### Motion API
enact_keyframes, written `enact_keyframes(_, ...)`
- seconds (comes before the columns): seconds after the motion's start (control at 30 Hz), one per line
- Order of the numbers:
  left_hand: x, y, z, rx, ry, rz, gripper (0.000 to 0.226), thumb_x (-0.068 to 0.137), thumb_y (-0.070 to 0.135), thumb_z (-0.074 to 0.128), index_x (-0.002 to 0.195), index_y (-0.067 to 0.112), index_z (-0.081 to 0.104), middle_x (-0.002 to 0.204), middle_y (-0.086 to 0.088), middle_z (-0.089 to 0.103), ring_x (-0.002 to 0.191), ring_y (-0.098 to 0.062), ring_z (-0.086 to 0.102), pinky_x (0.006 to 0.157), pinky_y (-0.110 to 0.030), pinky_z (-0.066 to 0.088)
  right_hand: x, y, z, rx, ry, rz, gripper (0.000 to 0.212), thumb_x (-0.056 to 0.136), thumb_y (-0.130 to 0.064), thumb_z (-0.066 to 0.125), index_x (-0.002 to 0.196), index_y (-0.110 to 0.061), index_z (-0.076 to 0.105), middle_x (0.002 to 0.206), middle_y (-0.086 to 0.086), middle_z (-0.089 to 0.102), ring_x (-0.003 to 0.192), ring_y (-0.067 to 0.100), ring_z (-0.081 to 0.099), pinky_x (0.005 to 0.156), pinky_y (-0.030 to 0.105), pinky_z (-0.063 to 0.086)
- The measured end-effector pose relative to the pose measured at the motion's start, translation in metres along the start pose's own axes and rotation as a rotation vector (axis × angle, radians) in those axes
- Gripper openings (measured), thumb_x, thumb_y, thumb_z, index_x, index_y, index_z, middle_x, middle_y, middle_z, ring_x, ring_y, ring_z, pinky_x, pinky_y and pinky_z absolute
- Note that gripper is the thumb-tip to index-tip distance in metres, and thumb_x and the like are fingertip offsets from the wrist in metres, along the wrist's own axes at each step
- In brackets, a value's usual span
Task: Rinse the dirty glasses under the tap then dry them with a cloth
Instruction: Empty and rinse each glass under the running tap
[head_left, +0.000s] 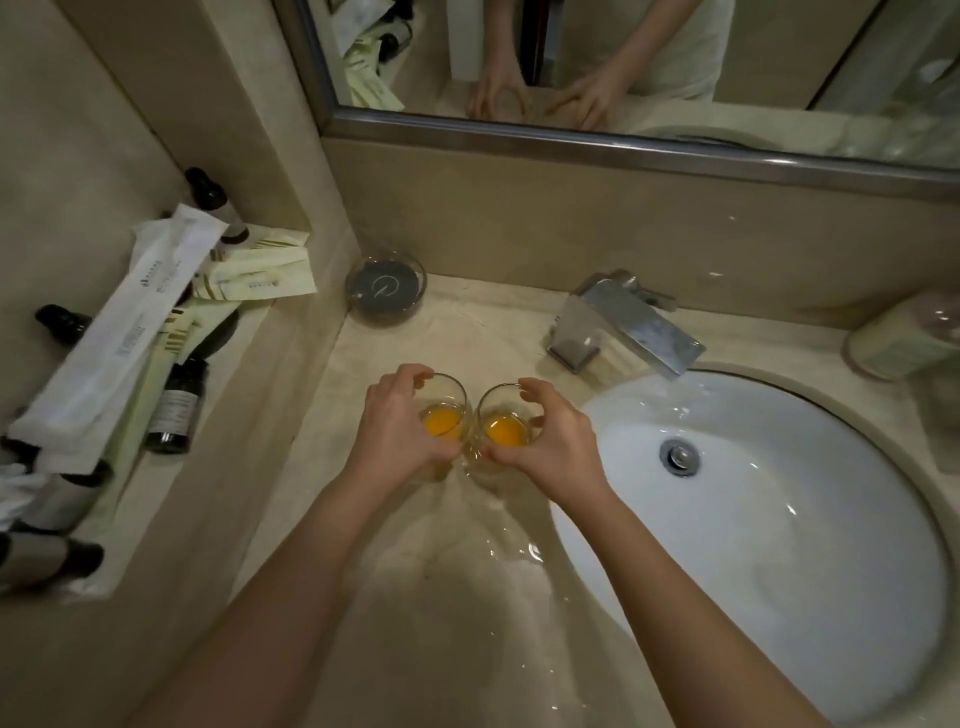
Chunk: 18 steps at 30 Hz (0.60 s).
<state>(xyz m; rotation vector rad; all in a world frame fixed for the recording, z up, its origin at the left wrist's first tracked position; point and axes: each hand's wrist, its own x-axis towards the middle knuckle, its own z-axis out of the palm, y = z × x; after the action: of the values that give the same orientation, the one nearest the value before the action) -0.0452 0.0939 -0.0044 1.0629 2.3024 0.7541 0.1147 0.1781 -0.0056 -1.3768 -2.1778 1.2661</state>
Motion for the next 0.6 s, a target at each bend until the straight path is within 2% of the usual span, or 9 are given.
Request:
enact_keyframes(0.07, -0.01, 0.016, 0.017, -0.043, -0.014, 0.022, 0.089, 0.053, 0.014, 0.093, 0.131, 0.017, 0.05, 0.126, -0.006, 0.055, 0.117, -0.022, 0.049, 0.086, -0.023, 0.035, -0.011, 0.016, -0.019, 0.013, 0.016, 0.022, 0.089, 0.06, -0.032, 0.09, 0.139, -0.024, 0.047, 0.134, -0.003, 0.058, 0.118, 0.019, 0.056, 0.096, 0.037, 0.048)
enact_keyframes(0.2, -0.027, 0.054, 0.052, -0.176, -0.071, 0.023, 0.086, 0.054, 0.012, 0.095, 0.129, 0.017, 0.052, 0.113, 0.005, 0.057, 0.106, -0.008, 0.052, 0.085, -0.018, 0.039, -0.027, 0.051, -0.06, 0.037, 0.067, 0.051, 0.087, 0.062, -0.03, 0.089, 0.138, -0.024, 0.048, 0.134, -0.004, 0.058, 0.117, 0.02, 0.057, 0.094, 0.037, 0.049)
enact_keyframes(0.3, -0.039, 0.08, 0.084, -0.248, -0.078, 0.016, 0.084, 0.056, 0.011, 0.093, 0.129, 0.02, 0.054, 0.11, 0.007, 0.056, 0.106, -0.008, 0.053, 0.082, -0.017, 0.039, -0.034, 0.077, -0.091, 0.035, 0.086, 0.065, 0.085, 0.064, -0.029, 0.088, 0.139, -0.023, 0.047, 0.134, -0.005, 0.057, 0.118, 0.018, 0.056, 0.09, 0.026, 0.043)
enact_keyframes(0.47, -0.049, 0.112, 0.137, -0.335, -0.061, 0.006, 0.091, 0.052, 0.012, 0.094, 0.132, 0.023, 0.052, 0.119, 0.005, 0.06, 0.108, -0.012, 0.057, 0.079, -0.009, 0.04, -0.033, 0.111, -0.137, 0.019, 0.128, 0.088, 0.087, 0.064, -0.026, 0.089, 0.14, -0.022, 0.047, 0.134, -0.001, 0.057, 0.119, 0.021, 0.055, 0.099, 0.039, 0.047)
enact_keyframes(0.6, -0.049, 0.133, 0.162, -0.431, -0.034, -0.043, 0.096, 0.048, 0.009, 0.095, 0.131, 0.027, 0.051, 0.114, 0.008, 0.057, 0.109, -0.013, 0.056, 0.086, -0.021, 0.046, -0.014, 0.128, -0.168, -0.021, 0.125, 0.078, 0.086, 0.064, -0.026, 0.088, 0.14, -0.021, 0.047, 0.134, 0.0, 0.056, 0.119, 0.022, 0.055, 0.093, 0.04, 0.05)
